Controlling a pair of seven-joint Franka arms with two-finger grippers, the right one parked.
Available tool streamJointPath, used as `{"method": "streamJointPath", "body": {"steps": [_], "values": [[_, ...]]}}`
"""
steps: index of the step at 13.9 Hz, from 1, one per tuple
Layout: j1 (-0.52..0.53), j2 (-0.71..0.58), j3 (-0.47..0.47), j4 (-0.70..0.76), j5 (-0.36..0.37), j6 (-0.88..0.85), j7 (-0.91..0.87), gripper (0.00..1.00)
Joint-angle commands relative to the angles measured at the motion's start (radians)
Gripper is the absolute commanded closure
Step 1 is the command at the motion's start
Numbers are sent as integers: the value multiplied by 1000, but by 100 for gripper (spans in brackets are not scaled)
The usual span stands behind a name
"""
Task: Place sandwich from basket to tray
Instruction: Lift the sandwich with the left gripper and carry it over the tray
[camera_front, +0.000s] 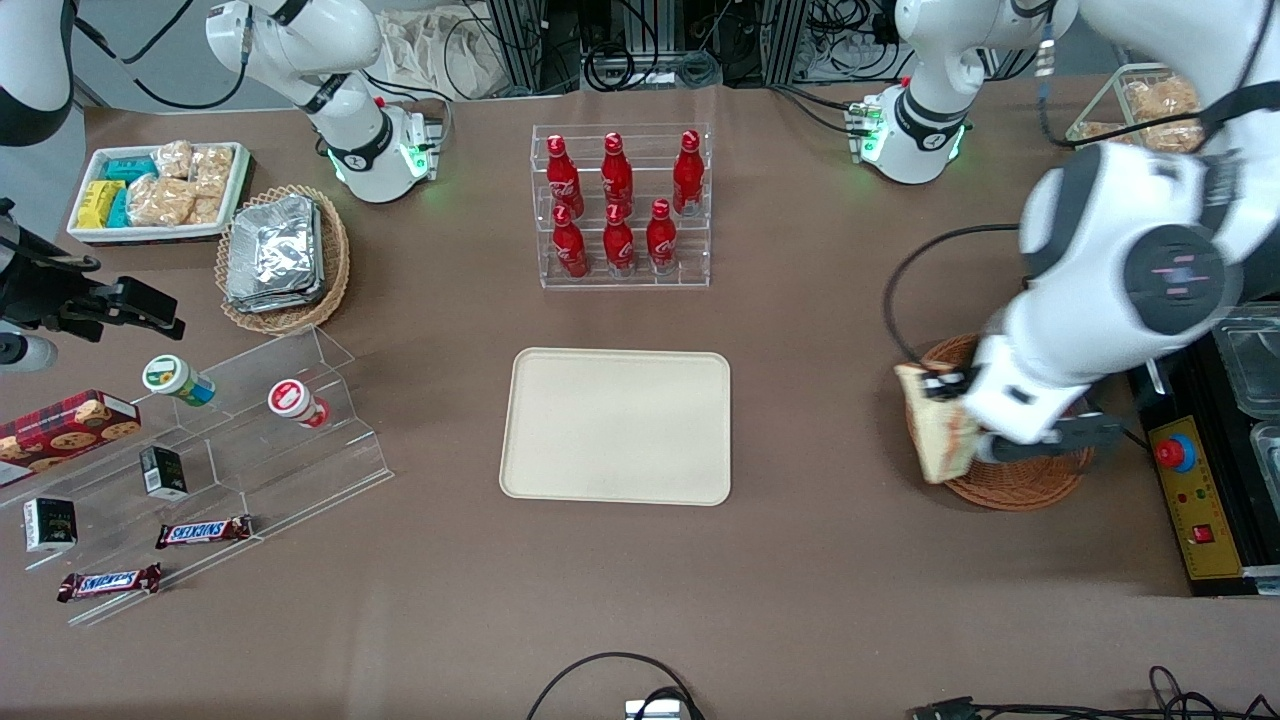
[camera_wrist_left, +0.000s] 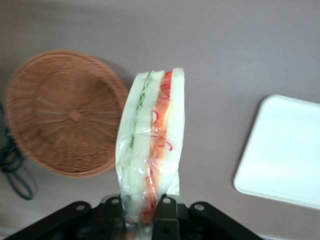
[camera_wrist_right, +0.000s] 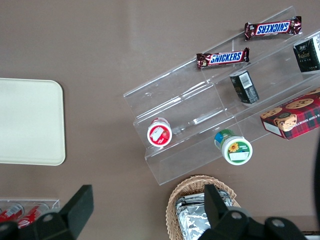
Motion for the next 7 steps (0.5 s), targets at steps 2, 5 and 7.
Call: {"method": "streamJointPath", "body": {"steps": [2, 5, 7], "values": [[-129, 155, 10, 141, -1, -15, 7, 100], [-219, 249, 10, 145, -8, 81, -59, 99], [-284, 305, 12, 139, -2, 165, -99, 100]]}}
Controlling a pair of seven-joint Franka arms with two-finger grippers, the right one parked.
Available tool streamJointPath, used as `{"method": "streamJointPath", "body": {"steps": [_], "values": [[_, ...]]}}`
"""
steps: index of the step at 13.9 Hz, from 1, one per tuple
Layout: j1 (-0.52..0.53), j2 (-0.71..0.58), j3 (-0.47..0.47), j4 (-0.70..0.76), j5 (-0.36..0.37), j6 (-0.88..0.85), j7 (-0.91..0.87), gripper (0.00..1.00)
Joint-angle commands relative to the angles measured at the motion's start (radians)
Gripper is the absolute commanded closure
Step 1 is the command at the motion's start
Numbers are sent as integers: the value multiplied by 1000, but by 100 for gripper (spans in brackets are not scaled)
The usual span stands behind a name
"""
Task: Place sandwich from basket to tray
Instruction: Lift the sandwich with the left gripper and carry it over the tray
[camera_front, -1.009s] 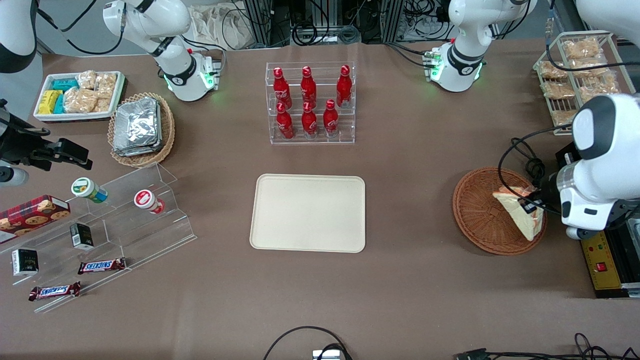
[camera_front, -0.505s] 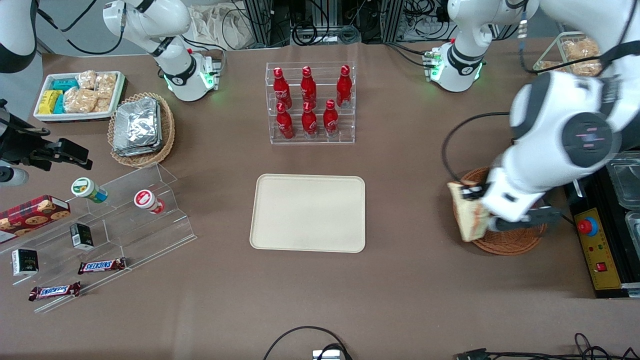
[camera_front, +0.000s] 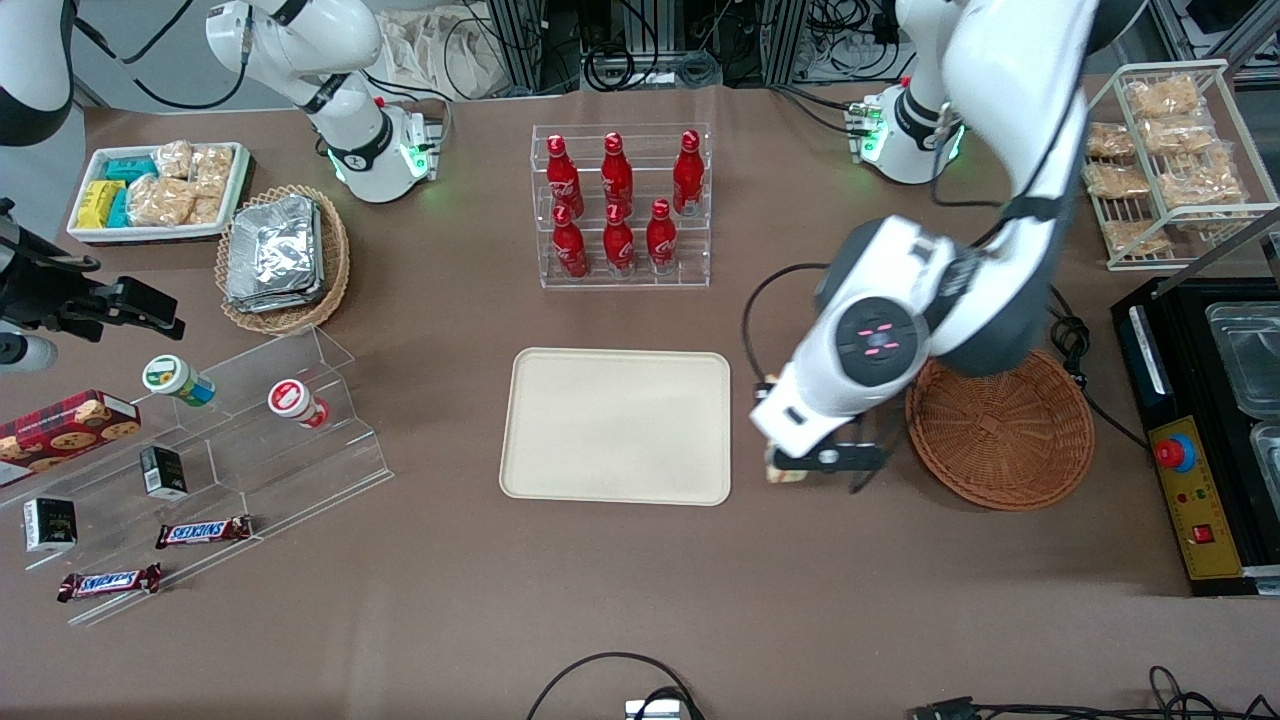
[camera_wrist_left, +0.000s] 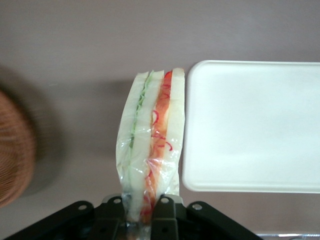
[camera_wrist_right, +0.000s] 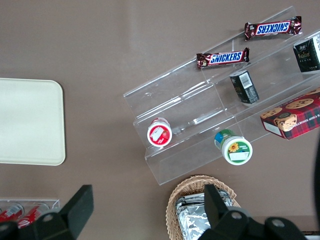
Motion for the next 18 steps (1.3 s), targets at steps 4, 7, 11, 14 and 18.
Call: {"method": "streamJointPath", "body": {"steps": [4, 7, 11, 14, 18], "values": [[-121, 165, 12, 34, 3, 164, -87, 99], [-152, 202, 14, 17, 9, 270, -152, 92], [-157, 211, 19, 2, 11, 272, -157, 85], [-155, 206, 20, 2, 11, 269, -157, 52], [-144, 191, 22, 3, 11, 260, -157, 0]]}}
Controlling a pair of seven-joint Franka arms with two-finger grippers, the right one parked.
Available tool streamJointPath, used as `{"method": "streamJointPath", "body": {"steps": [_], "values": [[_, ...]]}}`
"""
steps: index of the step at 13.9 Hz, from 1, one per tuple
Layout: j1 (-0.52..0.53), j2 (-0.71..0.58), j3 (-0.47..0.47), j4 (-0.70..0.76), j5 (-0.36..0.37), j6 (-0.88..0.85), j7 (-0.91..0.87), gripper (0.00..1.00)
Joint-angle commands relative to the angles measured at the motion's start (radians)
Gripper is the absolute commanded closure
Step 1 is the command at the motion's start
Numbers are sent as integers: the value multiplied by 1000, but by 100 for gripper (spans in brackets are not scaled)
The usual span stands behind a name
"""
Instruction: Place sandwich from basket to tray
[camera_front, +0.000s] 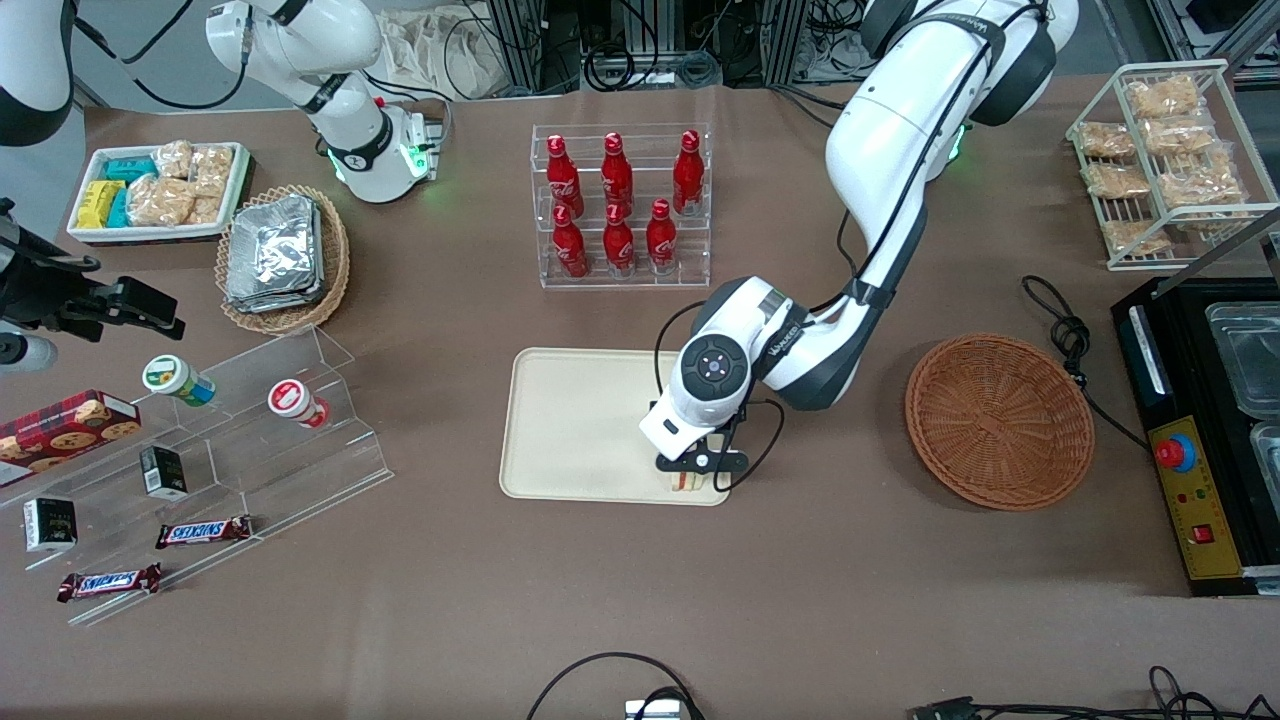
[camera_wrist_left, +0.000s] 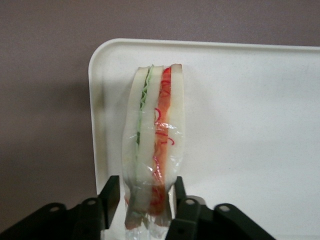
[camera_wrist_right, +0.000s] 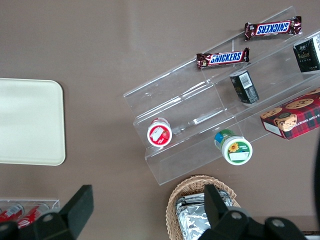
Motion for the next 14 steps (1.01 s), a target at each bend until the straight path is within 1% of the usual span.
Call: {"method": "streamJointPath", "body": {"steps": [1, 4, 5, 8, 10, 11, 13, 14], "values": [[-1, -38, 6, -1, 7, -12, -17, 0], [25, -102, 9, -9, 8, -92, -21, 0], [27, -148, 23, -44, 8, -89, -27, 0], [29, -316, 81, -206, 10, -80, -28, 0], [30, -462, 107, -336, 8, -89, -26, 0], [30, -531, 135, -395, 8, -101, -12, 0], [30, -630, 186, -484, 7, -121, 52, 0], [30, -653, 215, -495, 5, -132, 101, 0]]}}
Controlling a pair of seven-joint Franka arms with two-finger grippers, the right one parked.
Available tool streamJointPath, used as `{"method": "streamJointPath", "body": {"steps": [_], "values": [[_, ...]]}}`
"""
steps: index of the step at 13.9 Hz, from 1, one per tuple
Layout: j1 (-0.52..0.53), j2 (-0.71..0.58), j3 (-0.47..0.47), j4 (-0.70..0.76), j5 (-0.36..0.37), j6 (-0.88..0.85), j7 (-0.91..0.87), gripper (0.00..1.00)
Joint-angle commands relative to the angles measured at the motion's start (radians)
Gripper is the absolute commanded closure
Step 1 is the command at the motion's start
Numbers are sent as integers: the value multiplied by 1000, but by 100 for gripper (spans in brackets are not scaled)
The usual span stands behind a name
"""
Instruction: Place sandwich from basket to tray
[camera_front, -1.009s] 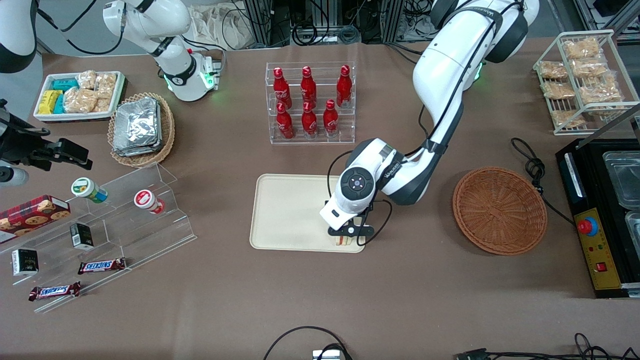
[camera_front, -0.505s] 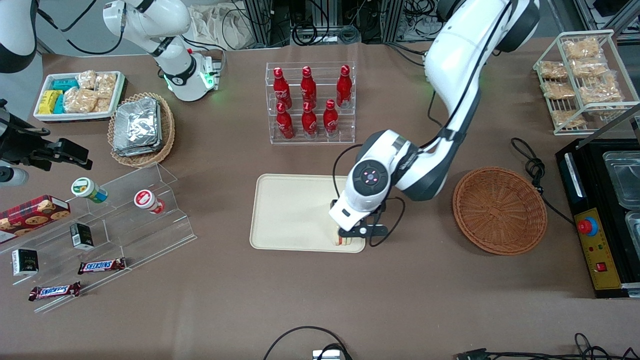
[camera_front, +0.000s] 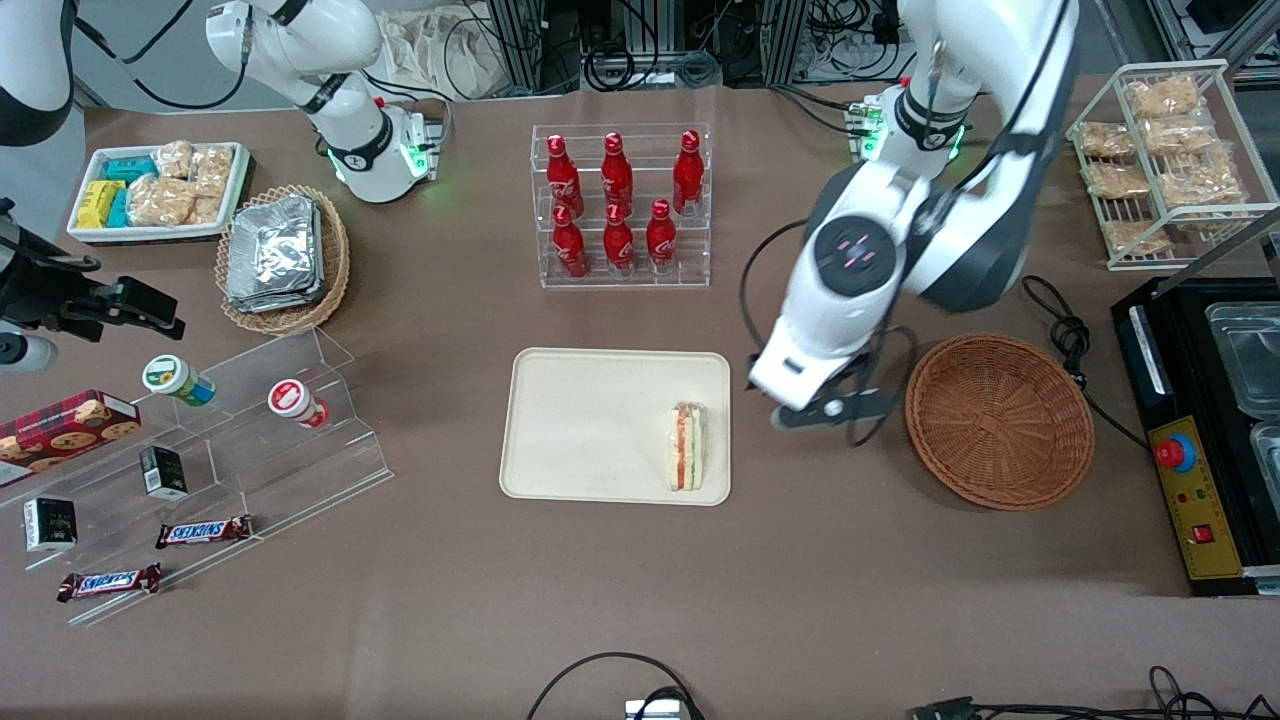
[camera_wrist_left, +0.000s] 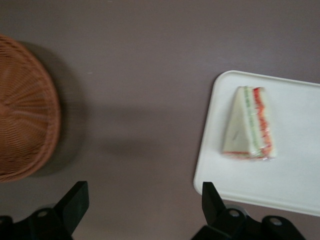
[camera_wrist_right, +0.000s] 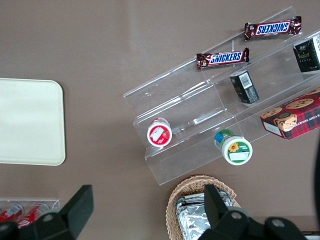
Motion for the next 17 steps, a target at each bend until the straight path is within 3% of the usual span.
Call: {"method": "streamJointPath", "body": {"steps": [1, 7, 15, 17], "values": [[0, -127, 80, -116, -1, -19, 115, 0], [-2, -129, 336, 0, -19, -101, 396, 0], [-2, -96, 369, 71, -30, -129, 403, 0], [-2, -92, 370, 80, -73, -132, 406, 0]]}}
